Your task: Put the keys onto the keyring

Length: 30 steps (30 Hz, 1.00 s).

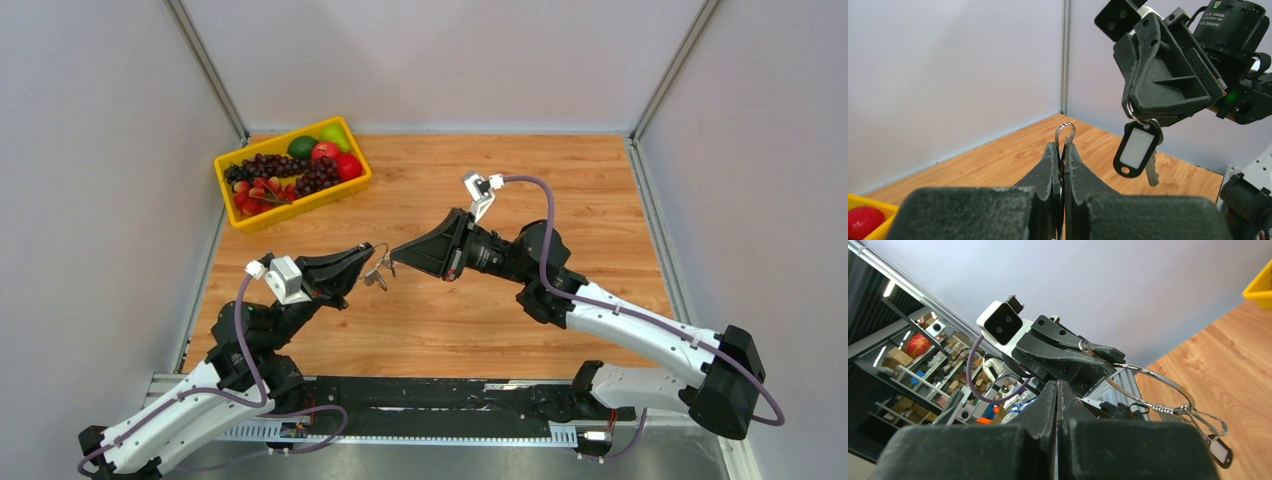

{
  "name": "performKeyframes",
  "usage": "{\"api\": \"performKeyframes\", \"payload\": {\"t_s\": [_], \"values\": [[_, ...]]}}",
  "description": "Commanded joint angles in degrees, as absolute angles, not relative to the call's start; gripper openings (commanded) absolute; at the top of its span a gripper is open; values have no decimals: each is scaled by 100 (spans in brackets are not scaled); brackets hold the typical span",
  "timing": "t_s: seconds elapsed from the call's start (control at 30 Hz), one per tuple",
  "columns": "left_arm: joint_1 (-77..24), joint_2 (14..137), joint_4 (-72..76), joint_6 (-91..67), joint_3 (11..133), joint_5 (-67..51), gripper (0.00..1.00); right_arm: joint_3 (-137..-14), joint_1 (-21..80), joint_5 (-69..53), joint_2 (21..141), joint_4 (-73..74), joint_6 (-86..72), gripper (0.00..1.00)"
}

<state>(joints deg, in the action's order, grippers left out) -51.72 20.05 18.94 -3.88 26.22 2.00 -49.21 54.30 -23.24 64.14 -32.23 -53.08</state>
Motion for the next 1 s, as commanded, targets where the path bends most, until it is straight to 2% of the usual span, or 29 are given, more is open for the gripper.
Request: {"api": "performKeyframes", "payload": {"t_s": [0.0,0.97], "values": [[-5167,1968,2411,-229,2576,161,0,-5345,5574,-2265,6696,-3133,-5744,0],[-5167,1679,2999,-141,2166,35,0,-5725,5994,-1094,7257,-3087,-5943,0]]}}
